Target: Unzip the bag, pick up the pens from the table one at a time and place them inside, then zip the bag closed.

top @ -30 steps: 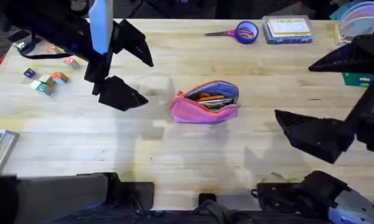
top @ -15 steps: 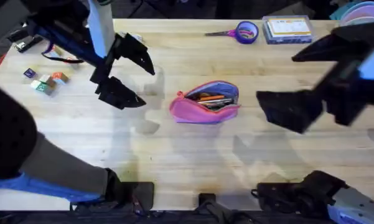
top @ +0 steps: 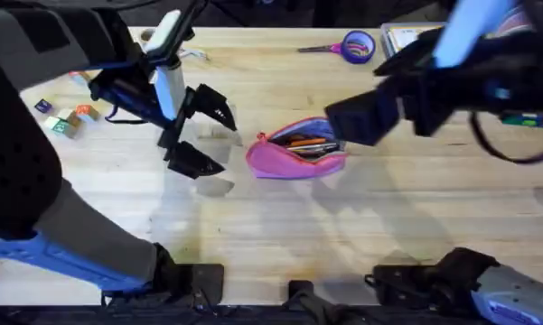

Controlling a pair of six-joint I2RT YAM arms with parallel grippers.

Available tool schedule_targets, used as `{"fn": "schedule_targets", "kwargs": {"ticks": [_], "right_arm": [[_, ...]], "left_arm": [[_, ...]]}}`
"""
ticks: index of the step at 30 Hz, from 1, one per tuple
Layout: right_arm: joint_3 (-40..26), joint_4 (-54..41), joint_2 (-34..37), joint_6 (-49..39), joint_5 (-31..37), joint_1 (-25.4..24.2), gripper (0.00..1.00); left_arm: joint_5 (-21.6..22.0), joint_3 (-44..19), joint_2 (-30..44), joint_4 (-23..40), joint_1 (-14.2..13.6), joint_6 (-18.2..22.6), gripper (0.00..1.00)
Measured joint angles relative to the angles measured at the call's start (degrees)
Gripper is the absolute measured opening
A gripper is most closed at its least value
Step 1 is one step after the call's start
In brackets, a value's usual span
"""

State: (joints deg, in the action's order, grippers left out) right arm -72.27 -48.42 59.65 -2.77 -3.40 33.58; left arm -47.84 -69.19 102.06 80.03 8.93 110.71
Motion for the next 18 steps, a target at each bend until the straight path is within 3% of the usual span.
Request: {"fn": "schedule_targets", "kwargs": {"ticks": [8, 18], "right_arm": [[0.0, 3.91, 6.97, 4.4, -6.75, 0.0, 0.998], [0.0, 7.93, 15.47, 10.36, -14.08, 2.75, 0.998]], "left_arm": [[-1.56, 3.29, 0.0, -7.54, 0.0, -5.81, 0.995], [-1.93, 3.54, 0.0, -8.72, 0.0, -10.12, 0.995]]}}
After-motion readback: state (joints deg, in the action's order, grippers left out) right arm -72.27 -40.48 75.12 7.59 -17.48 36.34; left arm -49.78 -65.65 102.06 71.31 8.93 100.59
